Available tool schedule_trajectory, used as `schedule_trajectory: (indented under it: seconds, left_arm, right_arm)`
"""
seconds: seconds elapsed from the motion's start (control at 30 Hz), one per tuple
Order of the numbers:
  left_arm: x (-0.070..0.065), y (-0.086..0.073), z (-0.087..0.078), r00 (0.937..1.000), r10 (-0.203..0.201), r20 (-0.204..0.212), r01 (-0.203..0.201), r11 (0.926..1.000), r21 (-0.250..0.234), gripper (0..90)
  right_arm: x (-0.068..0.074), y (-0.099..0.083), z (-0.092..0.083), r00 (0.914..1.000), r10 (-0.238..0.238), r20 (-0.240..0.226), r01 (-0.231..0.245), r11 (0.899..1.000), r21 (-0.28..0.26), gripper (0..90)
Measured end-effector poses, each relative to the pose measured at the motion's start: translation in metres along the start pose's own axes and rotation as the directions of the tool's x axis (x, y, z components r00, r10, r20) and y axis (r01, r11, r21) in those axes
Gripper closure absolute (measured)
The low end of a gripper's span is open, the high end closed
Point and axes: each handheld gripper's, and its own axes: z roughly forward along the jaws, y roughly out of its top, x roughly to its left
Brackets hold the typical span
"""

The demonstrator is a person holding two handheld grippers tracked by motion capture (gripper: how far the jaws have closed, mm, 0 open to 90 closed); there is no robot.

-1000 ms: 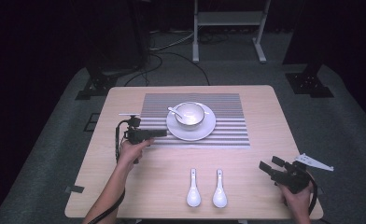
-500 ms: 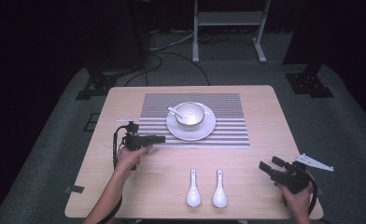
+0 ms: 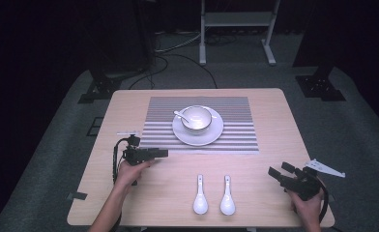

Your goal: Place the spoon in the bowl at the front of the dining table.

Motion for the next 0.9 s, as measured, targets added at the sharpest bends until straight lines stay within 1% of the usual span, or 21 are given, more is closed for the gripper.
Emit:
schedule_trajectory:
  seconds: [0.1,0.23,0.33,0.4,0.47,0.5,0.53,0.6,0.73,0.87,0.9]
  left_arm:
    - [-0.001,-0.002,-0.001,0.9998,-0.001,0.02,0.001,1.0,-0.004,17.9]
    - [-0.005,-0.004,-0.001,0.9996,0.017,0.023,-0.017,0.9999,0.0,17.9]
    - [-0.008,-0.006,-0.001,0.999,0.014,0.043,-0.014,0.9999,0.001,17.9]
    - [-0.012,-0.008,0.0,0.9988,0.033,0.036,-0.034,0.9994,0.012,17.9]
    - [-0.012,-0.009,-0.001,0.9988,0.03,0.039,-0.031,0.9995,0.011,17.8]
    - [-0.013,-0.009,-0.001,0.9987,0.033,0.038,-0.033,0.9994,0.012,15.5]
    - [-0.013,-0.01,-0.002,0.9988,0.038,0.031,-0.038,0.9991,0.016,15.5]
    - [-0.014,-0.012,-0.003,0.9984,0.045,0.034,-0.046,0.9987,0.021,15.2]
    - [-0.017,-0.017,-0.005,0.998,0.061,0.019,-0.062,0.9977,0.027,15.1]
    - [-0.02,-0.023,-0.008,0.9972,0.072,0.018,-0.073,0.997,0.028,15.1]
    - [-0.021,-0.025,-0.008,0.9966,0.081,0.015,-0.081,0.9962,0.032,15.1]
  right_arm:
    - [0.0,0.0,0.0,1.0,0.007,0.001,-0.007,1.0,0.0,18.3]
    - [0.0,0.0,0.0,0.9999,0.012,0.003,-0.012,1.0,-0.003,18.3]
    - [0.0,0.0,0.0,0.9999,0.011,0.004,-0.011,1.0,-0.003,18.3]
    - [0.0,0.0,0.0,0.9999,0.011,0.005,-0.011,1.0,0.0,18.3]
    - [0.0,0.0,0.0,0.9999,0.01,0.007,-0.01,1.0,0.0,18.3]
    - [0.0,0.0,0.0,0.9999,0.012,0.007,-0.012,1.0,-0.001,18.3]
    - [0.0,0.0,0.0,0.9999,0.012,0.007,-0.012,1.0,-0.001,18.3]
    - [0.0,0.0,0.0,0.9999,0.012,0.008,-0.012,1.0,0.0,18.3]
    - [0.0,0.0,0.0,0.9999,0.01,0.01,-0.01,1.0,0.001,18.3]
    - [0.001,0.0,0.0,0.9999,0.007,0.01,-0.007,1.0,0.001,18.3]
    - [0.001,0.0,0.0,0.9999,0.007,0.011,-0.007,1.0,0.001,18.4]
